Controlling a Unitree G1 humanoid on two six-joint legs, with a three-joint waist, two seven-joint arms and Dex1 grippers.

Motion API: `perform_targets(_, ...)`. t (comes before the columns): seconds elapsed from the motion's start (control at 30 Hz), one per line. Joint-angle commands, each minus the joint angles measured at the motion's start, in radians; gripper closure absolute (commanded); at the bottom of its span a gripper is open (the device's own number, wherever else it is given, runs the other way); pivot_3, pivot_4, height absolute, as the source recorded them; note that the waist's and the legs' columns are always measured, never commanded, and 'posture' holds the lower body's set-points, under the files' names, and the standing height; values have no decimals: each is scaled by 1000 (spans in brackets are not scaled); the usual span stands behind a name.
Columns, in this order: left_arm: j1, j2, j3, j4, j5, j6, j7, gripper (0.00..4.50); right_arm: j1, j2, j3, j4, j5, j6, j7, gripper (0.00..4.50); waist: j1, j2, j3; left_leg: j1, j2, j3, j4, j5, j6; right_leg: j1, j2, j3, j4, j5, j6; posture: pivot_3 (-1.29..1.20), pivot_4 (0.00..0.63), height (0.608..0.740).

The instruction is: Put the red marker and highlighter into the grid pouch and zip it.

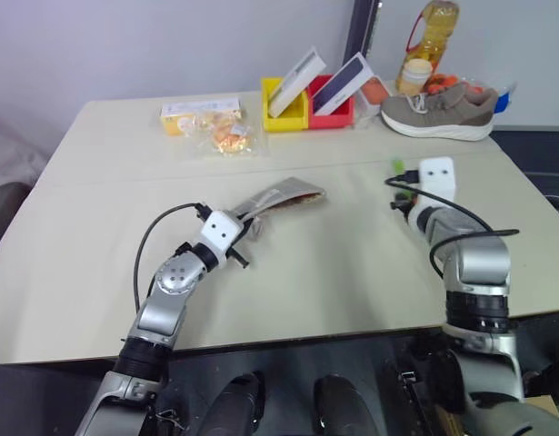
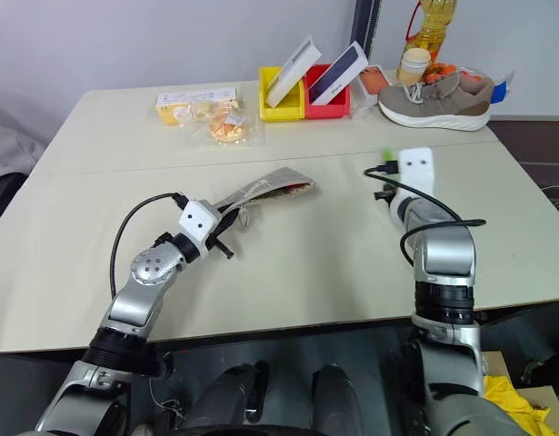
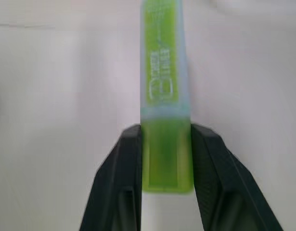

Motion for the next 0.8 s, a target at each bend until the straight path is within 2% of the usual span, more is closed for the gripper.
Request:
perform_targets(0.03,-23,12,33,-9,-16,-5,1,4500,39,-119,192,-137,-47,-271,194,3665,2,0,0,0,0,0,0,0,0,0,0,0,0,0,0,0,150,740)
perform_targets(0.17,-24,12,36,-7,-16,-8,0,4500,71,-184,262,-151,-77,-380,266,3665,9,-2,1,0,0,-1,1,0,0,2,0,-1,-2,0,0,0,150,740)
perform_targets(0.8,-21,1,32,-18,-20,-14,-4,4500,96,-194,327,-75,-194,-506,335,3665,12,-2,1,0,0,-1,1,0,0,2,-1,-1,-2,0,0,0,150,740)
